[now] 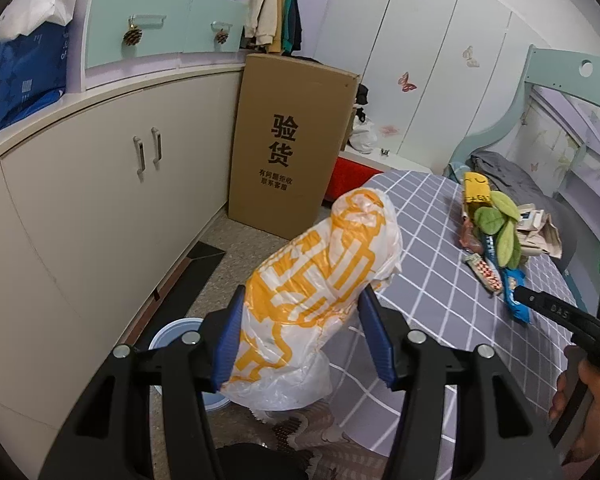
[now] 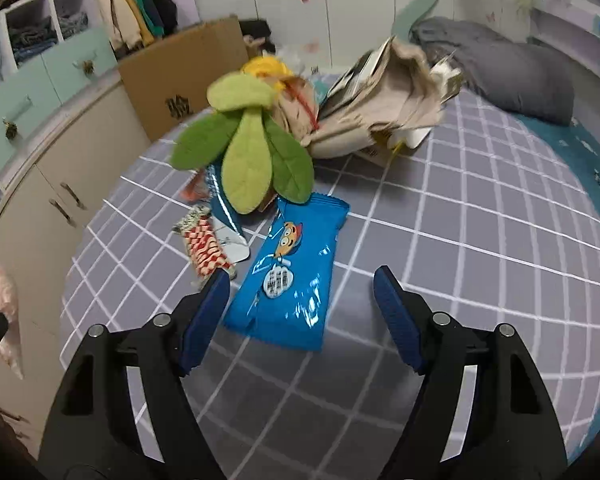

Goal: Collect trash
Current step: 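Grasp the blue snack wrapper with the right gripper while the left gripper holds the bag, then carry both items over the blue bin and open both grippers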

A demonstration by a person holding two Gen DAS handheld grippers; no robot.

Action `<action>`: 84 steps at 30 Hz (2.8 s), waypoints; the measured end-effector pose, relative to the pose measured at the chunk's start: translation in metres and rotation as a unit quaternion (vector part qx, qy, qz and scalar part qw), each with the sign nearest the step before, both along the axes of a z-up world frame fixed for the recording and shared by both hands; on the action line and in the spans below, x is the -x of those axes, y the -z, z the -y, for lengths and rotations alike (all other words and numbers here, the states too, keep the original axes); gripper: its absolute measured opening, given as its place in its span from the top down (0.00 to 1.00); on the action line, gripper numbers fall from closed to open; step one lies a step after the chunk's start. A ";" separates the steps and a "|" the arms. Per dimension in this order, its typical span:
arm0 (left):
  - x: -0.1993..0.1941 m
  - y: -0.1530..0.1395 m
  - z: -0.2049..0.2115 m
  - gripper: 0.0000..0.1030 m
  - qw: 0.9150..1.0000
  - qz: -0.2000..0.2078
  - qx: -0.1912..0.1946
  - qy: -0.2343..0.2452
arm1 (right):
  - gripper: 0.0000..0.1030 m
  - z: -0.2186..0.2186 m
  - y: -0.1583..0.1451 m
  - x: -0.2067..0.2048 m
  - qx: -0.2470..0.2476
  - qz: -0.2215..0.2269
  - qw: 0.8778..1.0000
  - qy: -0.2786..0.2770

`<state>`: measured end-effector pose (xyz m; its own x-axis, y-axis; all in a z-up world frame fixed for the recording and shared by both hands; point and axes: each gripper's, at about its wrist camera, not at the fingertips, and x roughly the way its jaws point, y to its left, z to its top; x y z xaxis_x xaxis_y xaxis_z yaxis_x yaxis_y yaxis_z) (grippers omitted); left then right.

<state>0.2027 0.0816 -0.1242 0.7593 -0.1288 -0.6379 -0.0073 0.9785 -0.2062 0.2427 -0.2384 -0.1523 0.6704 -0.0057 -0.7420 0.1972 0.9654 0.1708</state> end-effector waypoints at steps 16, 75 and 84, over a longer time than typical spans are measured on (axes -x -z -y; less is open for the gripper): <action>-0.010 0.011 -0.013 0.47 1.000 -0.011 0.011 -0.009 | 0.94 -0.003 -0.017 0.037 0.037 0.037 0.998 -0.021; -0.076 0.099 -0.150 0.23 0.984 -0.121 0.002 -0.129 | 0.28 -0.303 0.027 -0.036 -0.010 0.076 0.961 -0.264; -0.059 0.089 -0.157 0.19 0.980 -0.116 0.006 -0.164 | 0.23 -0.297 0.016 -0.029 -0.009 0.088 0.963 -0.254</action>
